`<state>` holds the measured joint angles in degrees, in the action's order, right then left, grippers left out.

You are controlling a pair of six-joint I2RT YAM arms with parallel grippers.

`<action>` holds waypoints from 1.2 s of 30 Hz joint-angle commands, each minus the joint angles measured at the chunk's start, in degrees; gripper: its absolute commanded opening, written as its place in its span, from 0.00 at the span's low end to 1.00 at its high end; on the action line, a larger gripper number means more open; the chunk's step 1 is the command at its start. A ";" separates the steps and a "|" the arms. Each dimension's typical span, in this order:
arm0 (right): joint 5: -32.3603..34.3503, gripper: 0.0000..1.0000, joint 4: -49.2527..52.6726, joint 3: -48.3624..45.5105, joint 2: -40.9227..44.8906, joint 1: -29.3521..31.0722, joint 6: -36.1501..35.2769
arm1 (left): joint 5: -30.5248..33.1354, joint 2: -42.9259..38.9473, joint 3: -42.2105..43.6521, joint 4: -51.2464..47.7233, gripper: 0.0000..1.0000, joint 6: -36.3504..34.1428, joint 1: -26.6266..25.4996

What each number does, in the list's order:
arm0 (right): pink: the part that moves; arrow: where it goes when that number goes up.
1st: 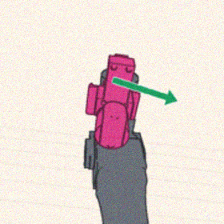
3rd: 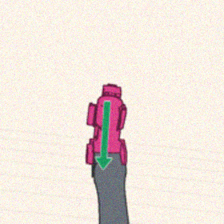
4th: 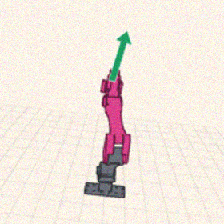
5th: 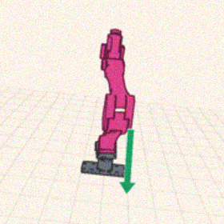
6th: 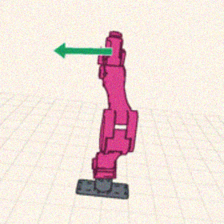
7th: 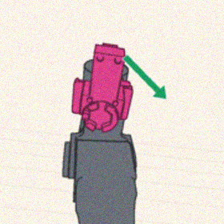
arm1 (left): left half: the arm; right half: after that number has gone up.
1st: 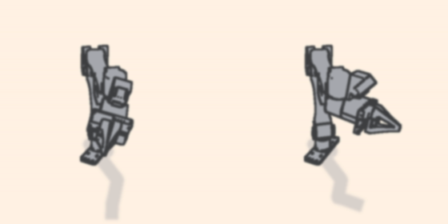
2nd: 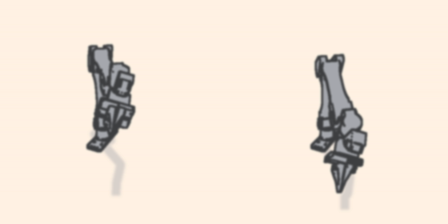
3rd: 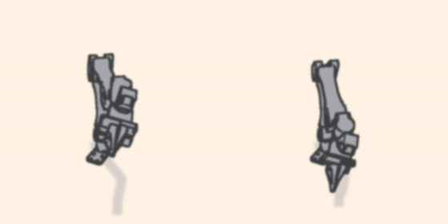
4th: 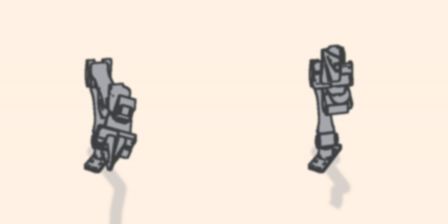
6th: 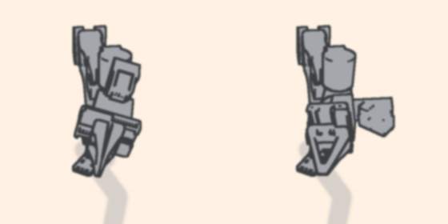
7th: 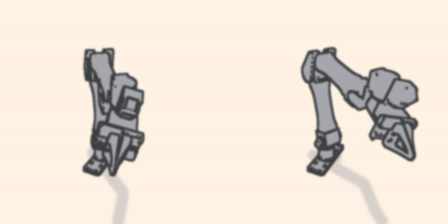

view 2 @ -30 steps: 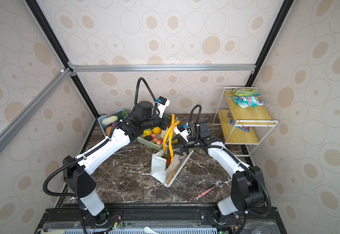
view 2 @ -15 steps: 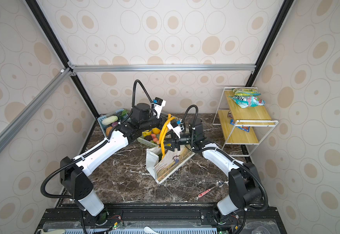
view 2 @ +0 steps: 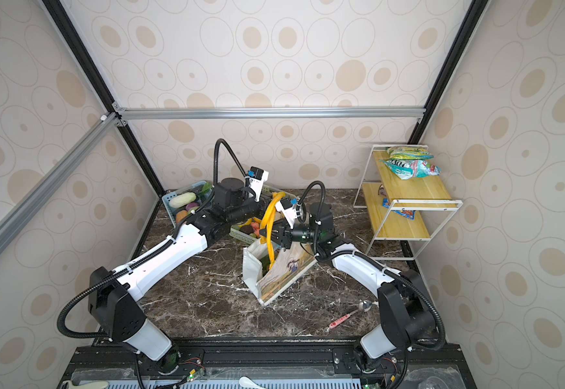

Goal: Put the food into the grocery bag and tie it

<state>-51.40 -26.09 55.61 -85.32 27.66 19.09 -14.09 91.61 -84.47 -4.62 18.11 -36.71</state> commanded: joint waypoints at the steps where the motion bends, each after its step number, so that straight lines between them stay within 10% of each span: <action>1: 10.19 0.10 5.27 -3.32 4.46 -0.13 6.88 | 0.04 -4.14 1.05 3.26 0.00 -1.36 -0.36; 11: 34.44 0.07 21.73 -7.61 17.71 -0.26 17.64 | -0.48 -6.84 7.46 4.41 0.00 -5.19 2.77; 36: 64.31 0.06 41.47 -14.23 28.69 -1.67 31.15 | 3.44 -10.40 27.36 8.91 0.00 4.09 18.97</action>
<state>1.32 5.74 43.27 -57.08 28.67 48.69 -20.64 80.47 -57.54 4.32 20.29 -23.86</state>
